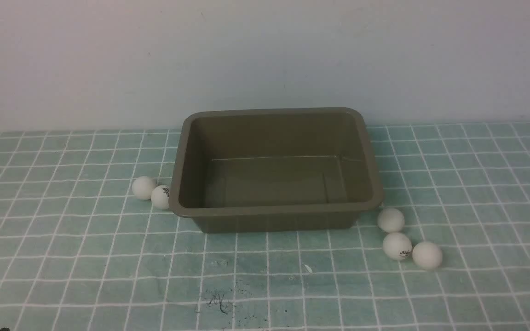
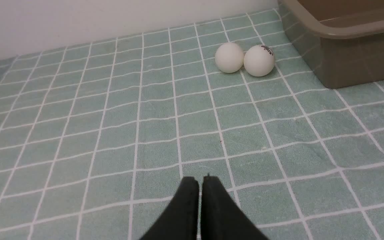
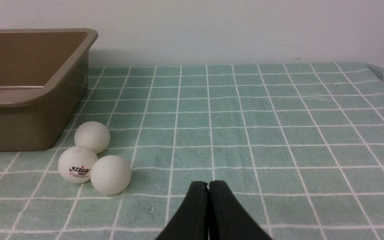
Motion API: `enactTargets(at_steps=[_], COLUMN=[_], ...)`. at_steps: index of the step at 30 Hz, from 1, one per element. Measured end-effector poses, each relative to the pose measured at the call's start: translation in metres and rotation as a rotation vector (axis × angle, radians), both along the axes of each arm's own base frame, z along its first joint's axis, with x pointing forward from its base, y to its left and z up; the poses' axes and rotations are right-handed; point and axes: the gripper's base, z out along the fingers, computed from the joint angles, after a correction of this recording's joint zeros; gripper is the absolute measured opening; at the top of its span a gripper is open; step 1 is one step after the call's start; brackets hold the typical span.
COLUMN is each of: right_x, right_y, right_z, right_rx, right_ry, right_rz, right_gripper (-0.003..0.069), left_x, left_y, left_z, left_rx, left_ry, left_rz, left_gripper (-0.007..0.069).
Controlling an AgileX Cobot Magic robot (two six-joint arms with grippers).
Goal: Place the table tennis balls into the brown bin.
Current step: 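Reach for and grasp a ping pong ball on the table beside the basket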
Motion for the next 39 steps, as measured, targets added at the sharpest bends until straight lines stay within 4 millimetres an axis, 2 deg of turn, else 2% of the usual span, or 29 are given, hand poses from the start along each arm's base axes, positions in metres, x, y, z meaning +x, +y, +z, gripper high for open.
enactTargets(at_steps=[23,25,28,32,34,35,36,38,39], right_x=[0.0,0.0,0.0,0.0,0.0,0.0,0.0,0.0,0.0], right_y=[0.0,0.0,0.0,0.0,0.0,0.0,0.0,0.0,0.0], right_z=[0.0,0.0,0.0,0.0,0.0,0.0,0.0,0.0,0.0], right_rx=[0.0,0.0,0.0,0.0,0.0,0.0,0.0,0.0,0.0], right_ry=[0.0,0.0,0.0,0.0,0.0,0.0,0.0,0.0,0.0], right_rz=[0.0,0.0,0.0,0.0,0.0,0.0,0.0,0.0,0.0], right_gripper=[-0.0014,-0.0014,-0.0014,-0.0014,-0.0014,-0.0014,-0.0014,-0.0014,-0.0014], left_x=[0.0,0.001,0.003,0.004,0.003,-0.001,-0.001,-0.009,-0.009], left_y=[0.001,0.0,-0.002,0.001,0.006,0.011,0.012,0.017,0.017], left_z=[0.0,0.002,0.013,0.029,0.043,0.055,0.056,0.081,0.095], left_rx=[0.022,-0.017,-0.235,-0.397,-0.478,-0.554,-0.561,-0.652,-0.669], left_ry=[-0.007,-0.036,-0.146,-0.325,-0.482,-0.626,-0.645,-0.807,-0.818], left_rz=[0.001,0.007,0.032,0.061,0.087,0.115,0.118,0.127,0.116], left_gripper=[-0.0005,-0.0005,-0.0005,-0.0005,-0.0005,-0.0005,-0.0005,-0.0005,-0.0005])
